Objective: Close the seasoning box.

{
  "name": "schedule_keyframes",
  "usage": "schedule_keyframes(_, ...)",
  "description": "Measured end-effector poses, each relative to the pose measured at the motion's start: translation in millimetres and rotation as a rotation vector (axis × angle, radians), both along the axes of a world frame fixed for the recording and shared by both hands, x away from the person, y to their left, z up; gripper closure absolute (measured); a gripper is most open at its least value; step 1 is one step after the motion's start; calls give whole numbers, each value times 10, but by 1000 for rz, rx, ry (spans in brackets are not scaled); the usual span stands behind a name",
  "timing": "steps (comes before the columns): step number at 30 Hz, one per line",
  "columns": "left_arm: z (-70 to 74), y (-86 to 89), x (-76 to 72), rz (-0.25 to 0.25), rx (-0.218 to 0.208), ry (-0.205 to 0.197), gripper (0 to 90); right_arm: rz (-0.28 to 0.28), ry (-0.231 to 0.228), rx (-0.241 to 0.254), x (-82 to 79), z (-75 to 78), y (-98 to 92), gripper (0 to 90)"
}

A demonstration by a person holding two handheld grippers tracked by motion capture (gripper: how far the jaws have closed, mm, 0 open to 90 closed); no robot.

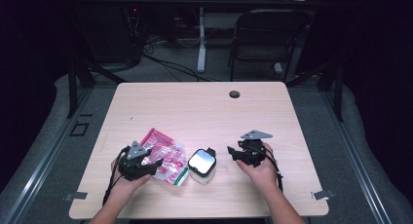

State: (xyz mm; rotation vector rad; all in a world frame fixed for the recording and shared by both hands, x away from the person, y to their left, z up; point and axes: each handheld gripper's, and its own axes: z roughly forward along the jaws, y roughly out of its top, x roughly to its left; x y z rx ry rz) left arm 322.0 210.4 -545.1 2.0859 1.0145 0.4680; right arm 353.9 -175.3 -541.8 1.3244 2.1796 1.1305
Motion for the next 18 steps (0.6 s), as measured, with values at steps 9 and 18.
schedule_keyframes(9,-10,10,11,6,0,-3,397,1,2,-2,1,-2,5,488)
schedule_keyframes(18,-6,25,19,11,-5,-5,396,1,1,-2,2,-10,19,488)
